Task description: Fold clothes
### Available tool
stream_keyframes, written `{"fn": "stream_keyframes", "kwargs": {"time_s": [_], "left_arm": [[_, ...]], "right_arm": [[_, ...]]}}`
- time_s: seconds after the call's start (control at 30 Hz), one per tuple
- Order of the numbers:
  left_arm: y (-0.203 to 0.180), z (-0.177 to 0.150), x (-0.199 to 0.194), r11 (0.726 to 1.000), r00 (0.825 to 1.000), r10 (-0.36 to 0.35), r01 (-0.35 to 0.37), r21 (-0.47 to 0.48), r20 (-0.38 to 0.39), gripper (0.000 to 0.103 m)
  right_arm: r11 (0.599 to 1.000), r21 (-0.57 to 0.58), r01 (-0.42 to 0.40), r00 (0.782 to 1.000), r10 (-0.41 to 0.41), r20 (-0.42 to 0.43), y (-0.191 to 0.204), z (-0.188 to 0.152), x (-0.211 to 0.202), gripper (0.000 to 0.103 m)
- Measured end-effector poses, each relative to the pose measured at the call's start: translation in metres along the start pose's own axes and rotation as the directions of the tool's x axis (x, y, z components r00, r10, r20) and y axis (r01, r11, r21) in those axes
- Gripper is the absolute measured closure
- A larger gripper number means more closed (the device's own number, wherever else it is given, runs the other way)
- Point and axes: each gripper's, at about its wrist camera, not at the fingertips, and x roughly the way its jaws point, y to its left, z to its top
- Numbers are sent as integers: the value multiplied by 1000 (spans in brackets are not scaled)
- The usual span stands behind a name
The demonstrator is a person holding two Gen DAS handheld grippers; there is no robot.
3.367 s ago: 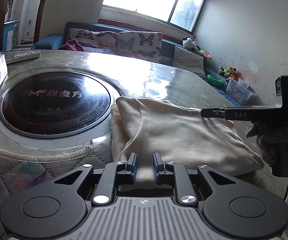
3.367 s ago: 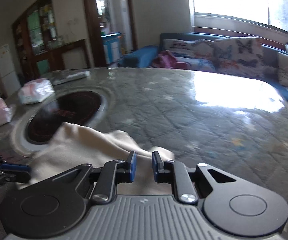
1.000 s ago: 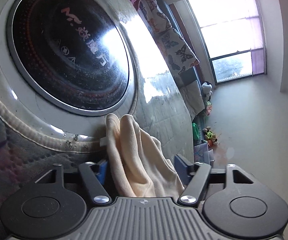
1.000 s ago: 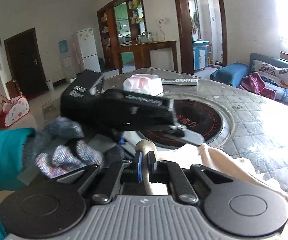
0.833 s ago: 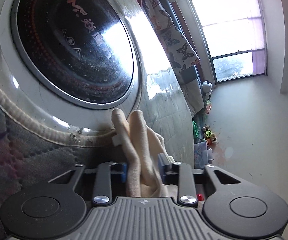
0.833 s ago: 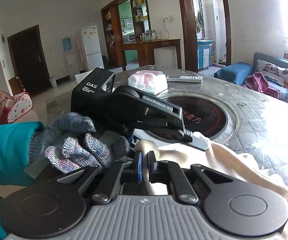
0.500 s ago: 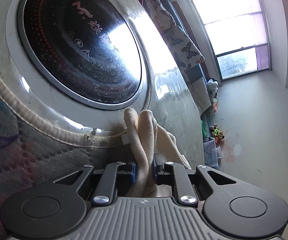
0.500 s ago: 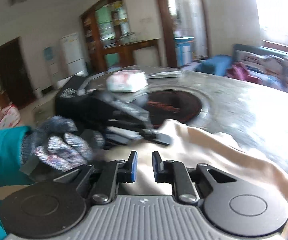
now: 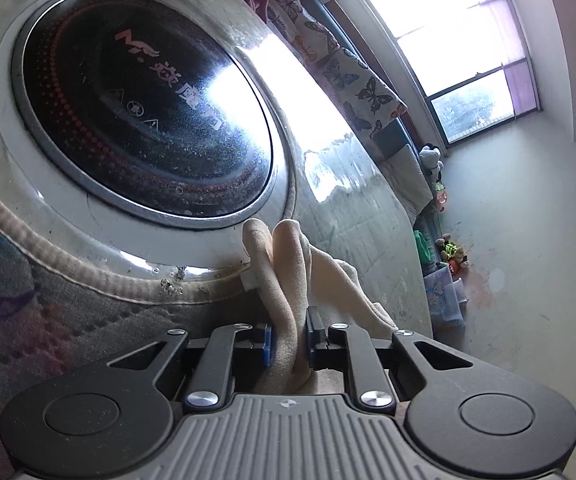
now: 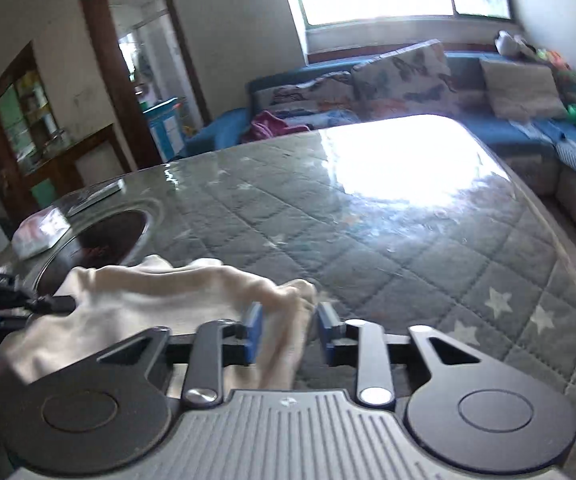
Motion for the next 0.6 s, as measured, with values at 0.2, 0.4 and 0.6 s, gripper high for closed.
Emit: {"fn": "stream_keyframes", "kwargs": {"time_s": [0.2, 0.4, 0.6], "left_arm": [[-10, -4, 0, 998, 999, 31, -31, 48, 10, 86], [-27, -10, -4, 989, 998, 61, -65, 130, 32, 87], [-63, -14, -2, 975, 999, 25, -32, 220, 36, 88]], "right_arm": [[999, 34, -25, 1000, 25, -7, -9, -9, 12, 69], [997, 52, -50, 999, 49, 18, -4, -10, 7, 92], [996, 67, -62, 993, 54, 107, -8, -8, -22, 94]]}}
